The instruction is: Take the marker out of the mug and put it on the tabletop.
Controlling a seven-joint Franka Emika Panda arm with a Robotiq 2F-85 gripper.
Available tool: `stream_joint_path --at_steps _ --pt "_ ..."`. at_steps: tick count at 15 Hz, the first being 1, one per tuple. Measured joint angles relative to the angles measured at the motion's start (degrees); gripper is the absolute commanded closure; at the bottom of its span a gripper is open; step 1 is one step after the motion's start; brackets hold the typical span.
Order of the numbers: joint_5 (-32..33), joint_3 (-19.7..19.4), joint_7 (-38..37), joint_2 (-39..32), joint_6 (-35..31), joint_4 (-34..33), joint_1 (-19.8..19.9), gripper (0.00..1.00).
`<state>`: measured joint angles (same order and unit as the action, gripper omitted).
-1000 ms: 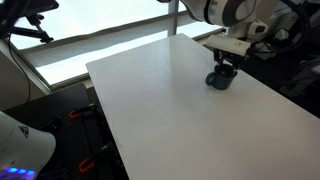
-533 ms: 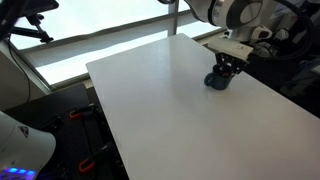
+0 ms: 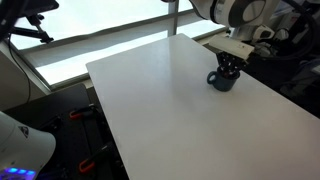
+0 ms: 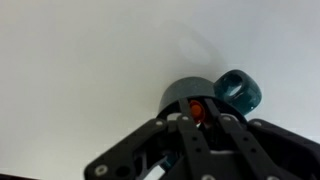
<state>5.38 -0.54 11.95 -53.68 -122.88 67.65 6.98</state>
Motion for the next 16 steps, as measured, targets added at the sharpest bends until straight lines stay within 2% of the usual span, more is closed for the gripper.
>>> stream_joint_path --at_steps 5,16 --pt "0.09 0.38 0.51 1.29 -0.49 -0.71 -0.84 0.95" --pt "1.69 -0.02 2.20 12.45 -0.21 1.53 -3.52 0.95"
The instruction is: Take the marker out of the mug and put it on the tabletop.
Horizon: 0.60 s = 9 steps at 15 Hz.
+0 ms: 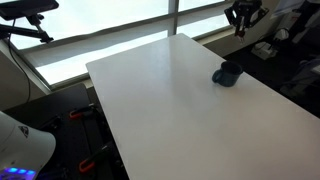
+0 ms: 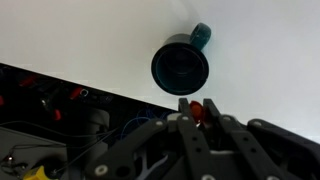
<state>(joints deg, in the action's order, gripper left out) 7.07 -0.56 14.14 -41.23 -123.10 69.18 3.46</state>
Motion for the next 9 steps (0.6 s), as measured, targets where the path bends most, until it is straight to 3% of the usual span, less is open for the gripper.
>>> stream_joint_path --at_steps 5,9 --pt "3.53 -3.82 -2.89 0.46 -0.01 1.47 0.10 0.95" --pt "6.02 -6.18 -3.45 1.67 -0.03 6.51 0.58 0.95"
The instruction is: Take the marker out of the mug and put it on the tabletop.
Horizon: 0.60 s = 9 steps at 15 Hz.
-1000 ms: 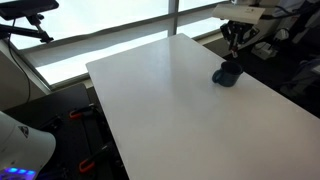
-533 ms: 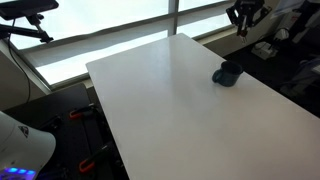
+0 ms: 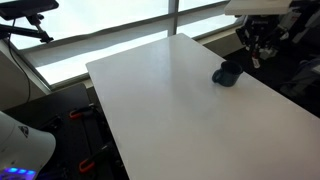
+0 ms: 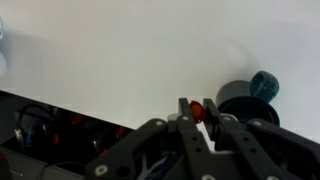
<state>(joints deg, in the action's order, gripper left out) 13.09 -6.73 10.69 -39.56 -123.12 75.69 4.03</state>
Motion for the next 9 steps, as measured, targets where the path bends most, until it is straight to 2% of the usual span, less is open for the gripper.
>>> stream_joint_path --at_steps 6,9 --pt "5.29 -0.59 0.01 5.55 -1.49 15.61 0.10 0.95" --pt "8.17 -0.59 0.01 8.75 -5.24 24.48 0.06 0.95"
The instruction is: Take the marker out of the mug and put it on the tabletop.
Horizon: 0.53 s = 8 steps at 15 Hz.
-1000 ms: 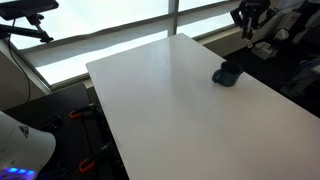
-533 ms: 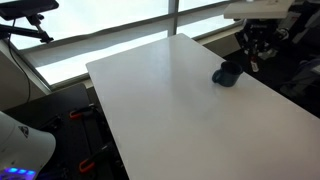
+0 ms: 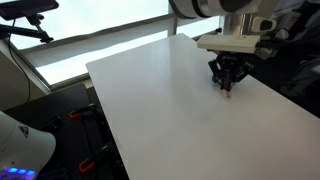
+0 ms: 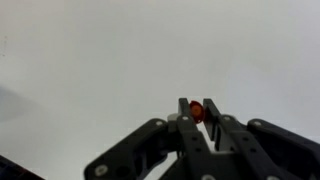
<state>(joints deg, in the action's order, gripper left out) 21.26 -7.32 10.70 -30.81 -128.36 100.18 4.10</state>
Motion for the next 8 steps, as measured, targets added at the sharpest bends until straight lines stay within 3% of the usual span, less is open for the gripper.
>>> stream_joint_path --at_steps 4,5,7,8 --pt "1.02 0.05 0.07 3.01 -14.19 10.33 0.13 0.95" --pt "1.42 0.04 0.13 3.44 -18.13 12.44 0.14 0.56" --pt "2.93 -0.10 0.13 3.83 -25.00 15.73 0.14 0.49" --pt "3.64 -0.22 0.14 3.90 -27.34 16.93 0.13 0.65"
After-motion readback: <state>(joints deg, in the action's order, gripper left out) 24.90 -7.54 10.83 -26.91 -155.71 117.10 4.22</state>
